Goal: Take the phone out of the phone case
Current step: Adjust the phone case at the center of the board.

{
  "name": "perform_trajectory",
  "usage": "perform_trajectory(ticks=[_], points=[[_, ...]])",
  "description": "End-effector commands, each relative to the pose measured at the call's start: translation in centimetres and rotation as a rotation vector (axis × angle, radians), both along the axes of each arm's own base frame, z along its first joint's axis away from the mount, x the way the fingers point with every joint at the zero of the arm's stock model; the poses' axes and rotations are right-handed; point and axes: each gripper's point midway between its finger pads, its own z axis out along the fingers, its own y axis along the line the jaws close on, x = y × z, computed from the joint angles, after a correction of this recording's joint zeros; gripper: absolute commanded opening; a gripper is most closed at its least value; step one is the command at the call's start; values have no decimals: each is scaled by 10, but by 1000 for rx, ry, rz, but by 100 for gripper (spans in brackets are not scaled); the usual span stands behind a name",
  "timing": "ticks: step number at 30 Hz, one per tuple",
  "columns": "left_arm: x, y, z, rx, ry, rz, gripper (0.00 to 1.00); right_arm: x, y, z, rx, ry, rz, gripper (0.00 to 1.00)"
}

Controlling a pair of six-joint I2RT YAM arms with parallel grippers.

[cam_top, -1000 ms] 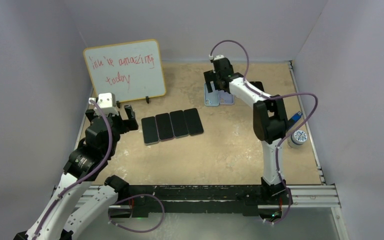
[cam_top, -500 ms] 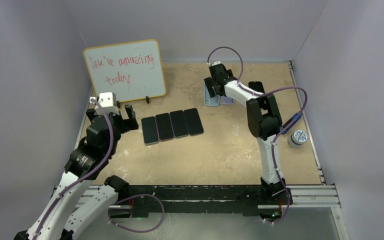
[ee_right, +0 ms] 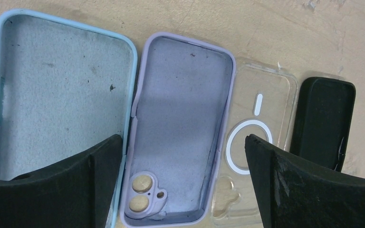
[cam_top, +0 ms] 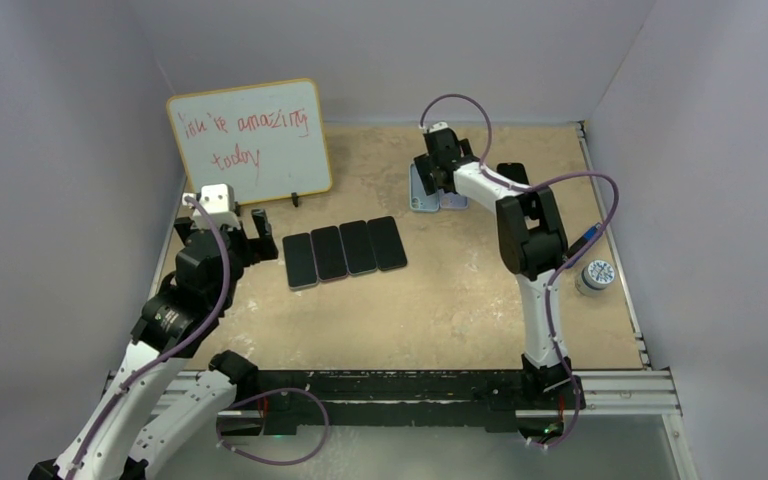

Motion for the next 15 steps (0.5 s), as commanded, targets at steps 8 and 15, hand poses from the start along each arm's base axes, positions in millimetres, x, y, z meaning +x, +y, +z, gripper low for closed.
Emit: perform_trajectory(ticks=[8,15], points=[[4,-2,1,-14,-9,1,99,-4,-40,22,-55,-17,-61,99],[5,-1,0,-14,-6,3,99,-1,-31,36,9,-43,-34,99]])
